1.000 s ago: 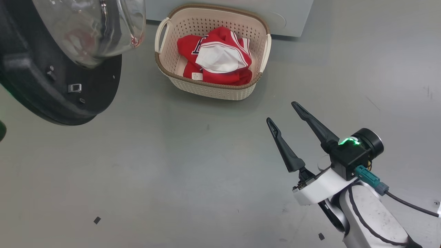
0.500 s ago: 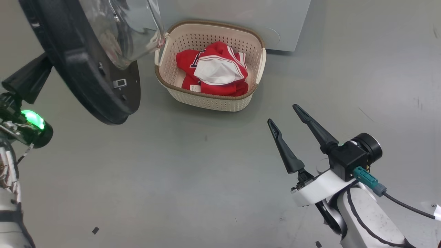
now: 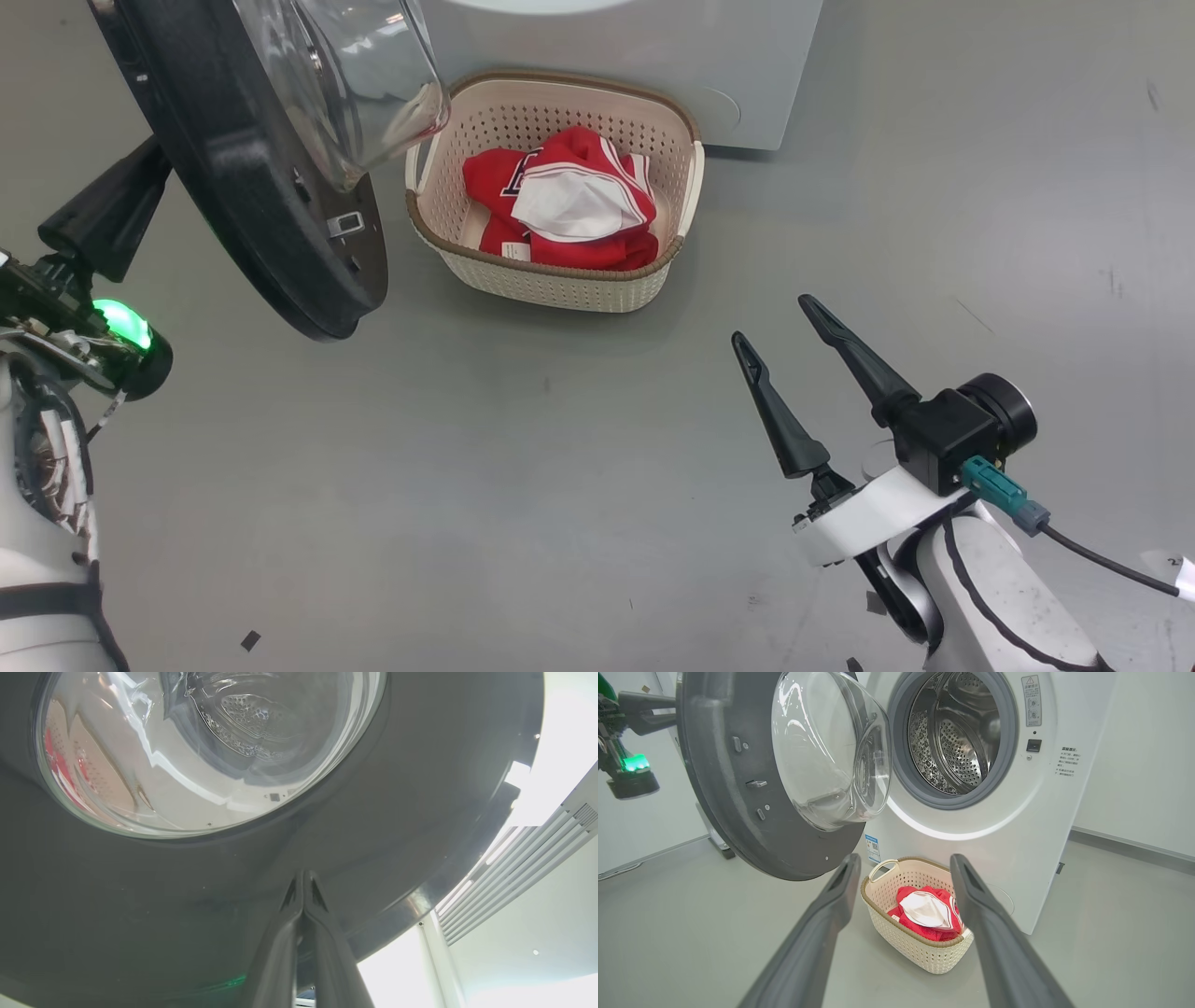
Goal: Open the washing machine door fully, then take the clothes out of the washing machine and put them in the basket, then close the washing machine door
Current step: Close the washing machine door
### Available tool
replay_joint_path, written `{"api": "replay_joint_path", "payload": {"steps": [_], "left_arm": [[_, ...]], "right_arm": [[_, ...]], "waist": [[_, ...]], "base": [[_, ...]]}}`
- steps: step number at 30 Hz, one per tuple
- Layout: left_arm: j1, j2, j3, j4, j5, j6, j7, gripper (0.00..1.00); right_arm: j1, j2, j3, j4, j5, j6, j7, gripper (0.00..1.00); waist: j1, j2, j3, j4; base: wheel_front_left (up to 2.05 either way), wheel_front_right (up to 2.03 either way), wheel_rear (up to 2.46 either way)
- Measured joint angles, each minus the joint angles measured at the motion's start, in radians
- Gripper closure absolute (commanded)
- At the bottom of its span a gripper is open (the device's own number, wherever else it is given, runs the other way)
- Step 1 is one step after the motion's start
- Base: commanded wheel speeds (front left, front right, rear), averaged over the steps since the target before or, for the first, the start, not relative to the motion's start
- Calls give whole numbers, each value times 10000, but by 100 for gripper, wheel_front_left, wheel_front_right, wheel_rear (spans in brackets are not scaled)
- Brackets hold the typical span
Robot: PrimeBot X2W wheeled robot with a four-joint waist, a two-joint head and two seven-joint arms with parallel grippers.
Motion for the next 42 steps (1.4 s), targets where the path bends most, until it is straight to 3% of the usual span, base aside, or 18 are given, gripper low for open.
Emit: {"api": "replay_joint_path", "payload": {"steps": [7,14,19,27,39,40,41,42], "left_arm": [[748,320,-299,-543,1547,-65,-1118,100],[1604,1281,-675,-3093,4332,-67,-3503,100],[2670,1653,-1870,-4732,6364,-73,-5037,100],[4315,2092,-3177,-5563,8276,-75,-7273,100],[6724,2347,-4238,-5233,10393,-119,-10669,100],[6812,2330,-4268,-5196,10565,-119,-10867,96],[6895,2295,-4288,-5152,10659,-119,-11072,66],[6962,2253,-4305,-5106,10709,-119,-11269,10]], "right_arm": [[279,15,-167,134,77,-159,-2,0],[424,82,-362,102,209,-161,-2,0],[558,100,-387,65,219,-161,-4,0],[661,125,-403,65,219,-161,-4,0],[875,217,-579,-15,219,-161,-4,0],[892,219,-602,-36,219,-163,-4,0],[913,221,-621,-46,219,-167,-4,0],[938,224,-633,-56,219,-174,-4,0]], "waist": [[0,0,-233,108],[0,0,-469,410],[0,0,-618,721],[0,0,-886,1114],[0,0,-1350,1280],[0,0,-1367,1273],[0,0,-1385,1265],[0,0,-1403,1257]], "base": [[0,0,0],[0,0,0],[0,0,0],[0,0,0],[0,0,0],[0,0,0],[0,0,0],[0,0,0]]}}
